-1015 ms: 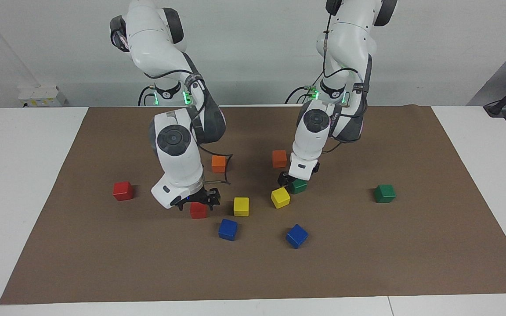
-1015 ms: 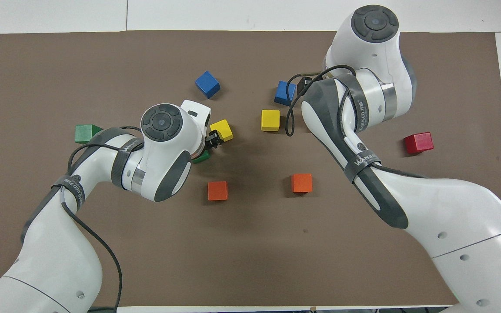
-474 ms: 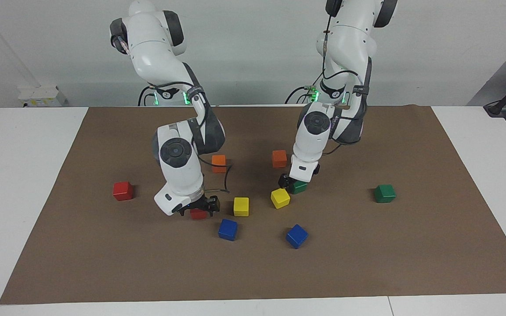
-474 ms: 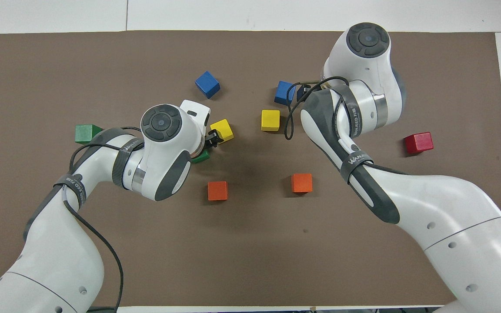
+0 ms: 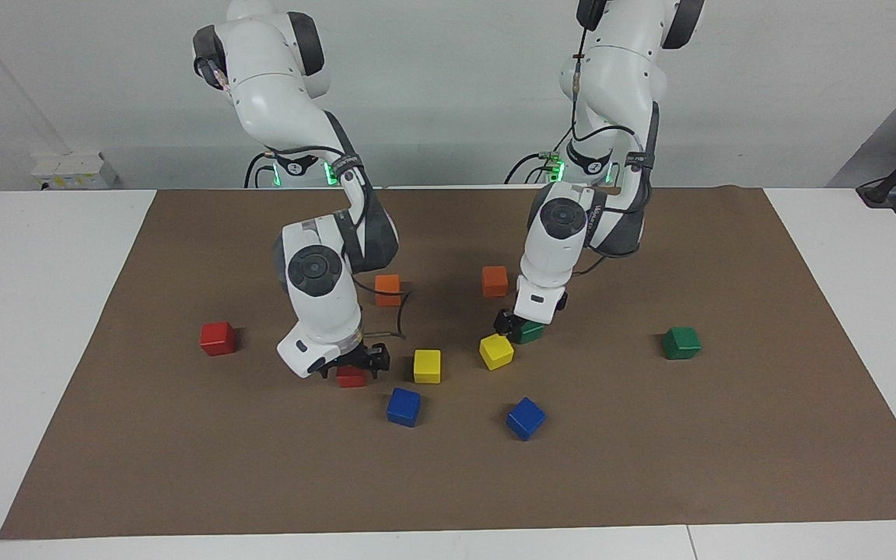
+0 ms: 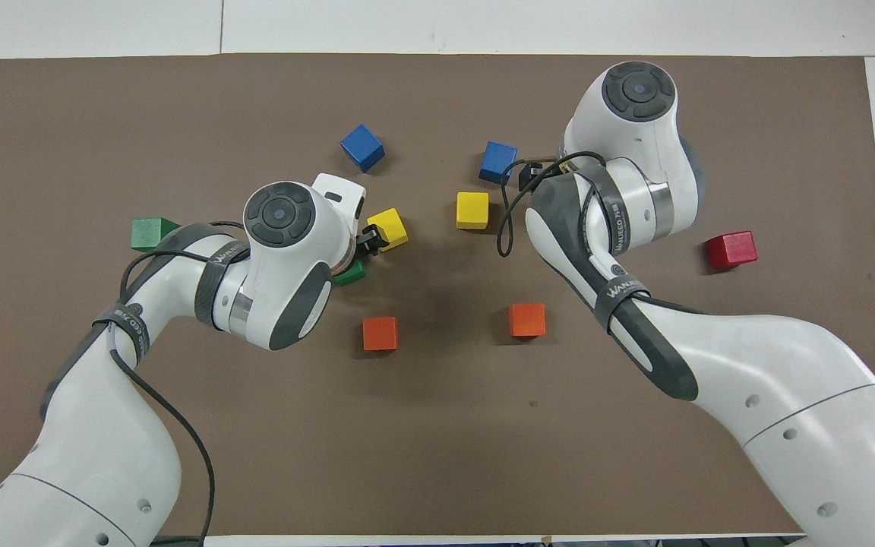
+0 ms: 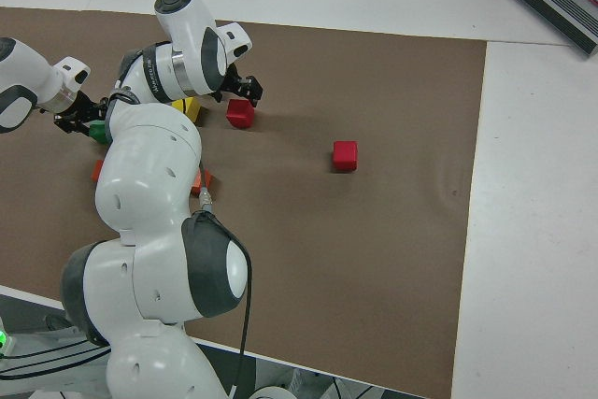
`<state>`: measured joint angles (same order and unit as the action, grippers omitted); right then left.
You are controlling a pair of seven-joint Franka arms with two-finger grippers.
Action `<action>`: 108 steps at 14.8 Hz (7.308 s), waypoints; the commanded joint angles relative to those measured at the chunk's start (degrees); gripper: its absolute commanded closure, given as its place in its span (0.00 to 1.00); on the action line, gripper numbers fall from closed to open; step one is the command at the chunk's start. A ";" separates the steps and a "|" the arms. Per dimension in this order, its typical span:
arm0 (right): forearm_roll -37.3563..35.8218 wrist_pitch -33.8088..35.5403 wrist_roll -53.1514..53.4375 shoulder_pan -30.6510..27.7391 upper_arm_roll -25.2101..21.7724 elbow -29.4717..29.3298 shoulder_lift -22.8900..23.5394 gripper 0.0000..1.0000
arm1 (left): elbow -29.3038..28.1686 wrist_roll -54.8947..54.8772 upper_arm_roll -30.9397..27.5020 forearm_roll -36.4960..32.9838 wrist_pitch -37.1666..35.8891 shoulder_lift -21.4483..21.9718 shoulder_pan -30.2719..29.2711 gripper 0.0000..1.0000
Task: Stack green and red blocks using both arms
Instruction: 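Grasp the second green cube with the left gripper while the right gripper grasps the red, then carry the green cube over the first green while the right gripper carries the red, then lower the held cubes onto the matching cubes with both grippers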
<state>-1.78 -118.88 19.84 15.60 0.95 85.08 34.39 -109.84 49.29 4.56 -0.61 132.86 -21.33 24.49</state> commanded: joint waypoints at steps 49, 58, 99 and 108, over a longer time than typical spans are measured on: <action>-0.42 -5.92 -32.94 -23.25 -0.08 30.58 -24.02 1.00 | 1.73 -47.27 -0.43 -0.18 -16.42 12.10 -27.56 1.00; -0.50 -11.28 -35.04 -24.12 -0.08 34.71 -24.28 1.00 | 3.75 -53.16 -0.43 1.30 -10.00 5.42 -30.03 1.00; -0.41 -12.95 -32.94 -23.95 0.01 32.95 -22.17 1.00 | 2.52 -59.84 -0.61 -0.18 -9.03 3.31 -29.06 0.80; -0.41 -13.30 -32.67 -23.42 0.01 32.95 -22.09 0.00 | 3.31 -59.40 -0.61 -0.10 -9.81 4.01 -29.15 0.00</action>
<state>-1.84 -131.34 -14.08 -7.70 0.74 118.30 11.91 -106.93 -10.10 4.11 0.07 123.05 -17.75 -4.87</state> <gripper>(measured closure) 0.000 0.035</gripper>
